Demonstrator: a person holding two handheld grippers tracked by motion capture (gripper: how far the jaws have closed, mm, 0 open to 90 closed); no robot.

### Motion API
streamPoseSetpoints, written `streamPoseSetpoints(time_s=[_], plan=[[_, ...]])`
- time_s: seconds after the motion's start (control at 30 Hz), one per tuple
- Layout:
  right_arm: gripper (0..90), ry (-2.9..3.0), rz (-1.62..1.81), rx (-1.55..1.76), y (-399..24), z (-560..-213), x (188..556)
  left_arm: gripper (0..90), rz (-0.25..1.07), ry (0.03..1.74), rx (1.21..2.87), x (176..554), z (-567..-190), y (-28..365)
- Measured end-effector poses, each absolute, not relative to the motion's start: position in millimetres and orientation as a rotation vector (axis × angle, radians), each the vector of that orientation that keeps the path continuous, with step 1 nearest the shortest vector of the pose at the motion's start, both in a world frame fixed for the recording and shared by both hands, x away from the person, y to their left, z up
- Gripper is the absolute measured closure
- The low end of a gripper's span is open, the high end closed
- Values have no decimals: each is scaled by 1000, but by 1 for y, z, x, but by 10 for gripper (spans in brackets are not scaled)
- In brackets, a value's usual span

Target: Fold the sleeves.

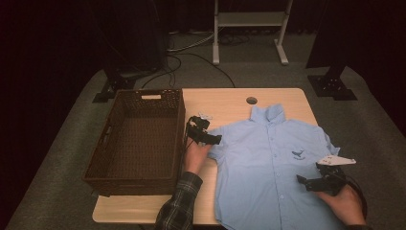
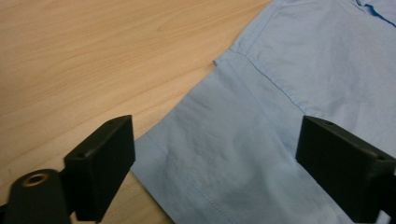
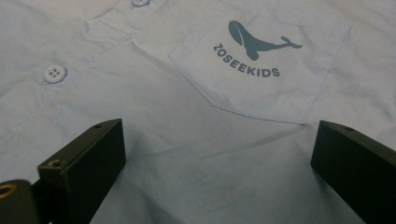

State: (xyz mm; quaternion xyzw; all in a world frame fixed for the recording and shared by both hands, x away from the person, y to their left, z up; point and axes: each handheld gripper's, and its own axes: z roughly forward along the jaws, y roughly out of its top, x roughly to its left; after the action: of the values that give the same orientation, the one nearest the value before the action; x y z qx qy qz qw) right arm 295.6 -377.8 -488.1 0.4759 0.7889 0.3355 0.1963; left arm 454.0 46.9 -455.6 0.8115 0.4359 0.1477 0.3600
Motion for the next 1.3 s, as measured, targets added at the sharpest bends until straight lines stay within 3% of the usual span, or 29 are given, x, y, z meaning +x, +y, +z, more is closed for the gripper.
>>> streamPoseSetpoints(time_s=[0.37,0.8,1.0,1.23,1.3], plan=[[19,2209,940,1333,-378,-488,296,203,406,1193,2126,459,-468,47],[19,2209,940,1333,-378,-488,296,213,435,1229,2114,461,-471,49],[19,2209,940,1333,-378,-488,296,428,419,1192,2108,458,-469,49],[19,2209,940,1333,-378,-488,296,826,363,1144,2117,456,-469,47],[19,2209,940,1333,-378,-488,296,875,358,1146,2113,456,-469,47]])
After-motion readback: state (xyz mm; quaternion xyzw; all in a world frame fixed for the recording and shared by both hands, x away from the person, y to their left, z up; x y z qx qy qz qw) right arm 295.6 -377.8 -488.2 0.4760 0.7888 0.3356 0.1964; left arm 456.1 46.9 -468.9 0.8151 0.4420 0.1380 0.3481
